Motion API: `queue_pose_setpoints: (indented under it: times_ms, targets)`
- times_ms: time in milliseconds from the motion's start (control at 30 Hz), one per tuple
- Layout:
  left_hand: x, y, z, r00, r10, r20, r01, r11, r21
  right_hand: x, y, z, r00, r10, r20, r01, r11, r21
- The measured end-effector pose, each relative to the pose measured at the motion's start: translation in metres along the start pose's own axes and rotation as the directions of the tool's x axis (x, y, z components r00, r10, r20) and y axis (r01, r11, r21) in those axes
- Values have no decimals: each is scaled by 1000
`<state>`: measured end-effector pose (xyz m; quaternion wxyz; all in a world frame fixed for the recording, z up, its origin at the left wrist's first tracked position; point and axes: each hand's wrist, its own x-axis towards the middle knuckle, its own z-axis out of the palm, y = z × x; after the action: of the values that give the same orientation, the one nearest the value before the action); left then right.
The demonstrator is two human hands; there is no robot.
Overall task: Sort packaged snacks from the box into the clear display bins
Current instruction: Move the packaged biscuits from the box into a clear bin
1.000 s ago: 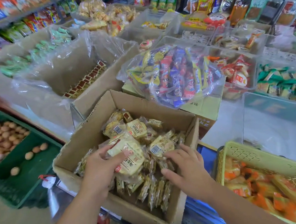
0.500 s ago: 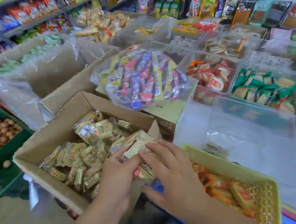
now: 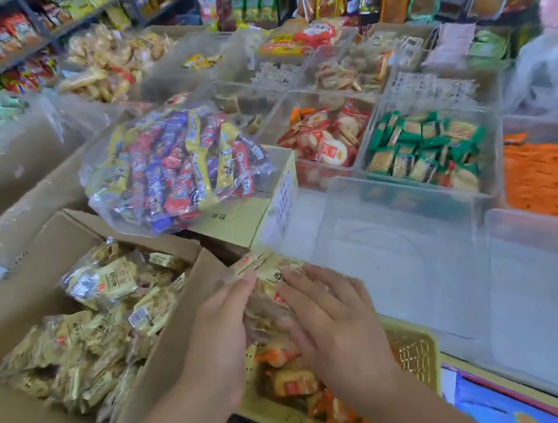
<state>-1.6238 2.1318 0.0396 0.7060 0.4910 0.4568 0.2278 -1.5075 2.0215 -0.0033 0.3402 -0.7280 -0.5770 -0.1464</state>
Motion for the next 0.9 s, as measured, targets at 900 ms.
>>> queue_pose_setpoints:
  times_ms: [900]
  targets:
    - [82,-35,23,994,-101,-44,101,995,-23,-13,229,86,520,663,539,-821,562,100]
